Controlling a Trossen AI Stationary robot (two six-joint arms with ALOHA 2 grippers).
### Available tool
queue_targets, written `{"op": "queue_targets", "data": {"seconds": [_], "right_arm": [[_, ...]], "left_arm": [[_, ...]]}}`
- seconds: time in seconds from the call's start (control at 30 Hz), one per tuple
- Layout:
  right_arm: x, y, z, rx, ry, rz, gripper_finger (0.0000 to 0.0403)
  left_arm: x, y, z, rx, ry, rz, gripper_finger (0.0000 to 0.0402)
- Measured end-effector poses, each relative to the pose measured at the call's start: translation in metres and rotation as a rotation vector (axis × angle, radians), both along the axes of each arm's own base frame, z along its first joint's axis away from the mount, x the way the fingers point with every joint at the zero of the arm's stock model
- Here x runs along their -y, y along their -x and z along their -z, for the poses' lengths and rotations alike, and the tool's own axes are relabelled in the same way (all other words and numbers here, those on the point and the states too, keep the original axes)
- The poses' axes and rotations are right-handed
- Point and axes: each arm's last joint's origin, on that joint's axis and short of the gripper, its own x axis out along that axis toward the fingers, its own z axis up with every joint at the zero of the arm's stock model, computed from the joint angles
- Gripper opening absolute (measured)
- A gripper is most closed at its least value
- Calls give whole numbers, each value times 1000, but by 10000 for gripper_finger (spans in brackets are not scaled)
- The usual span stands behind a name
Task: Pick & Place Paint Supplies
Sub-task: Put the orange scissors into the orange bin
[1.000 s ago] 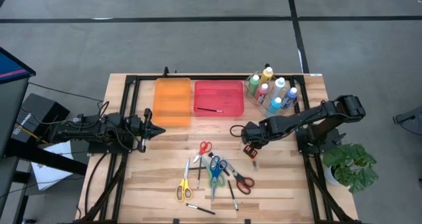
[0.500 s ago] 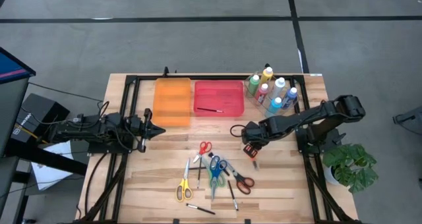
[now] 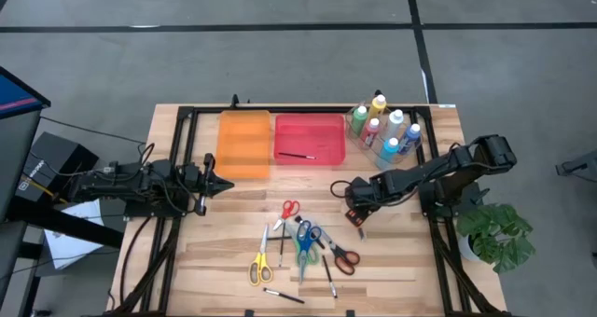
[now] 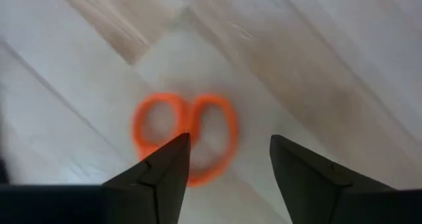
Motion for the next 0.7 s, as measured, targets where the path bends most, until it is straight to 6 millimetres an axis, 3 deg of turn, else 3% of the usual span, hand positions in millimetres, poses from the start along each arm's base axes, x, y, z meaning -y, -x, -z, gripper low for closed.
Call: {"op": "queue_targets", "data": {"seconds": [0.7], "right_arm": [[2, 12, 9, -72, -9, 30, 114]], "left_arm": [[0, 0, 0, 0, 0, 0, 2]]}}
